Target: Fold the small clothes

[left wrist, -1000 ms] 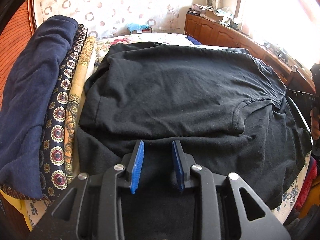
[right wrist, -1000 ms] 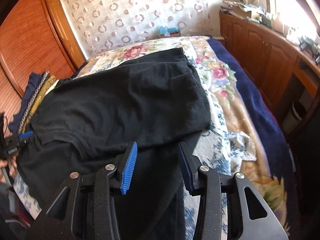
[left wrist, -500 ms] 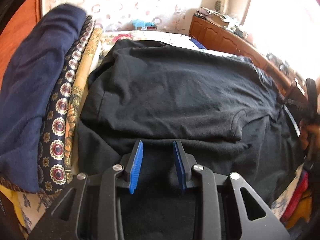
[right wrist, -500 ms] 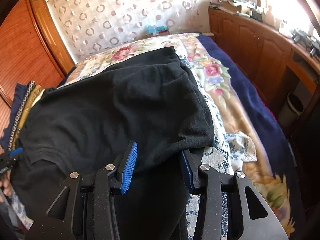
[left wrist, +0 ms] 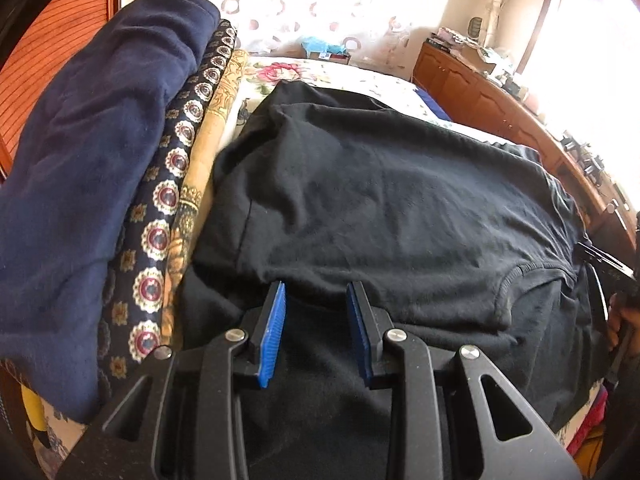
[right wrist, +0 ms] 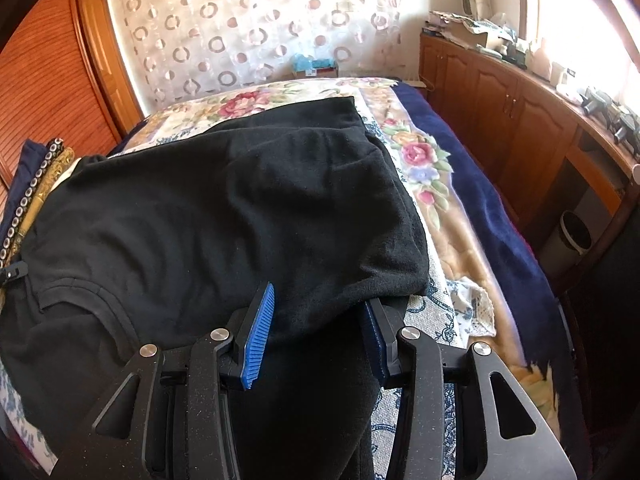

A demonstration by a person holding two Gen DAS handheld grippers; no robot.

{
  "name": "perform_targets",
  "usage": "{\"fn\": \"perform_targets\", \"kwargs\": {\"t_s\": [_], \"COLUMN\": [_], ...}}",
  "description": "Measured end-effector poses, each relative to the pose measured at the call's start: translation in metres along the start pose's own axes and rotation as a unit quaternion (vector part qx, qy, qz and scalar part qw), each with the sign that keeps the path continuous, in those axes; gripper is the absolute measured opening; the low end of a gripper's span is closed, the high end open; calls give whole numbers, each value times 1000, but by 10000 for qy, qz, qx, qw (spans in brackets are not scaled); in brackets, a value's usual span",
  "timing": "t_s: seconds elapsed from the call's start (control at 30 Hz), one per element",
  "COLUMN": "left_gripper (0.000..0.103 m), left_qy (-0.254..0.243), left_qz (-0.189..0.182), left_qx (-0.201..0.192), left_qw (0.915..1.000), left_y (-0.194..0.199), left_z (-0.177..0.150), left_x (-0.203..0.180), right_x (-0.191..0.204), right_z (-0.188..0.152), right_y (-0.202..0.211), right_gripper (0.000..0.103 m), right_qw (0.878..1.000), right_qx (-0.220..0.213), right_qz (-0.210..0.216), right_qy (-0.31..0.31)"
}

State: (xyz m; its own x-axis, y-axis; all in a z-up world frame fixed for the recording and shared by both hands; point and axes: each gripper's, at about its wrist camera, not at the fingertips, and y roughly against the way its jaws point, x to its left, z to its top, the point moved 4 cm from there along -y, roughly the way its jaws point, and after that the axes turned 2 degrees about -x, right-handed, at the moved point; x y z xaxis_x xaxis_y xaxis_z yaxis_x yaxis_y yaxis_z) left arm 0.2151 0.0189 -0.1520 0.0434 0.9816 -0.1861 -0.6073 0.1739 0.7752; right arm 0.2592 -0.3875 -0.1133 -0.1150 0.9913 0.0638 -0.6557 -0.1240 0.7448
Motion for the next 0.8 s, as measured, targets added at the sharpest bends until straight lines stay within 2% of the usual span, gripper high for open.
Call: {"fn": "perform_targets", "kwargs": {"t_s": [0.33, 0.47, 0.53, 0.67, 0.7, 0.73, 0.8], "left_gripper": [29, 29, 29, 28, 15, 5, 0], "left_qy": [174, -18, -137, -258, -269, -271, -250], "left_qz": [141, 383, 520, 541, 511, 492, 390], "left_qx": [29, -38, 60, 135, 100, 76, 46], "left_qw": [9997, 9993, 9985, 9981, 9983, 9984, 9989], "left_y": [-6, -7, -11, -15, -15, -14, -12], "left_z": [8, 16, 18, 19, 19, 19, 18], "left_x": [1, -3, -4, -5, -4, -4, -2], "right_x": [1, 1, 1, 2, 1, 2, 2], "right_z": [-1, -1, -1, 0, 0, 0, 0], "right_y": [1, 1, 1, 0, 0, 0, 0], "right_gripper": [42, 42, 42, 42, 42, 42, 42], "right_qw": [10000, 10000, 10000, 10000, 10000, 10000, 10000], "right_qx": [0, -1, 1, 4, 2, 4, 4], "right_qz": [-29, -29, -35, -53, -47, -51, -56], "right_qy": [23, 24, 29, 39, 34, 37, 42]}}
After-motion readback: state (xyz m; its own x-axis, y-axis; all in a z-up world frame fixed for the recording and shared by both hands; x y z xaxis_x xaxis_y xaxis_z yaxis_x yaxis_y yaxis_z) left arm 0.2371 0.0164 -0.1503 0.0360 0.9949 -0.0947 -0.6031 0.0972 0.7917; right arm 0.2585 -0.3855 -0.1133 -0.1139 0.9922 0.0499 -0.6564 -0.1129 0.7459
